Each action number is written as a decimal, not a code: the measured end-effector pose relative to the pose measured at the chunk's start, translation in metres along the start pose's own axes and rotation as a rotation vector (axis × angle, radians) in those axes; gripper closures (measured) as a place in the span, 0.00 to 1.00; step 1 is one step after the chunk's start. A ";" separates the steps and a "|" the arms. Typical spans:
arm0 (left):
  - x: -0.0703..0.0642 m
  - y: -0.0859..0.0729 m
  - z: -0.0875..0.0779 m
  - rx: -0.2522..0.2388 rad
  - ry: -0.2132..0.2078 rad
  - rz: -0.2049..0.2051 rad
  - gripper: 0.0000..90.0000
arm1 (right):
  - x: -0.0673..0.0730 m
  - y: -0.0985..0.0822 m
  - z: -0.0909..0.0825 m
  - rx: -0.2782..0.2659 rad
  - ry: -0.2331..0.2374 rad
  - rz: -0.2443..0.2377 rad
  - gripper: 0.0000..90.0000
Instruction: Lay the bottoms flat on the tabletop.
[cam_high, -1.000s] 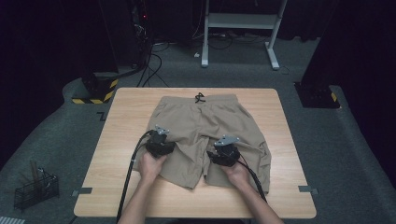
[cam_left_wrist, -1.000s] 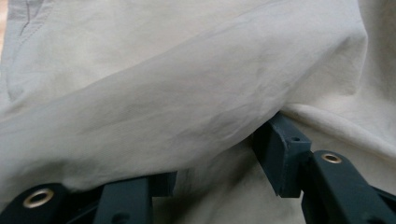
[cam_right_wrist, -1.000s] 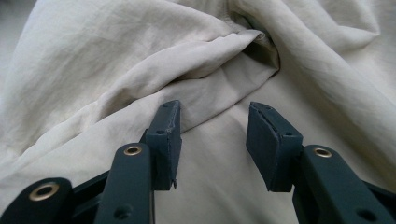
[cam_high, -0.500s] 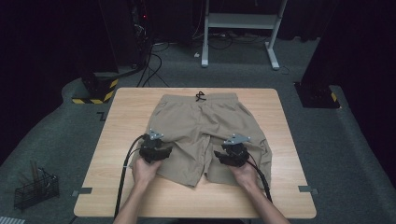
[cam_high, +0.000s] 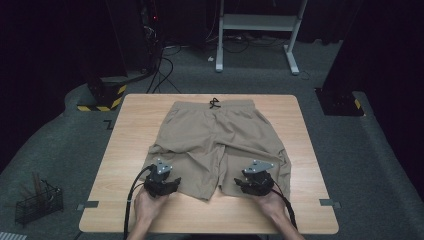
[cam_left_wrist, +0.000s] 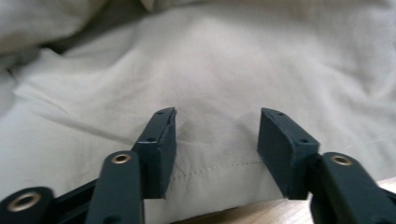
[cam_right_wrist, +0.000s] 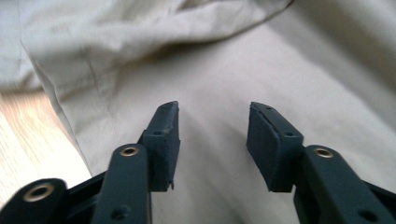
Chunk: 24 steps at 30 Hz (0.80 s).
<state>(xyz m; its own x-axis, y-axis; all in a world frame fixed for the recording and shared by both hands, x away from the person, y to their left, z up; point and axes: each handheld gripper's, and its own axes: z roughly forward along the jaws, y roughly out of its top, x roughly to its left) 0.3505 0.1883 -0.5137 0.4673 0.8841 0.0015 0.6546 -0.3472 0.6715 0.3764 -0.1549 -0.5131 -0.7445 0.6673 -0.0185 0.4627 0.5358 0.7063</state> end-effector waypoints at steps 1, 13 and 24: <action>0.000 0.000 0.000 0.000 0.000 0.001 0.56 | 0.000 -0.002 0.002 0.011 0.004 -0.003 0.63; -0.024 -0.015 -0.024 0.065 -0.112 0.095 0.95 | 0.007 -0.013 -0.009 0.016 0.038 -0.067 0.94; -0.027 -0.001 -0.030 -0.055 -0.098 0.072 0.56 | 0.012 -0.017 -0.013 0.018 0.080 -0.097 1.00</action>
<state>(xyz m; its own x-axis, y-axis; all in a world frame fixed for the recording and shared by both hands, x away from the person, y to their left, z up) 0.3197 0.1746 -0.4917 0.5696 0.8217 -0.0190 0.5849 -0.3890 0.7117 0.3530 -0.1626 -0.5159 -0.8218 0.5691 -0.0293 0.3948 0.6057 0.6908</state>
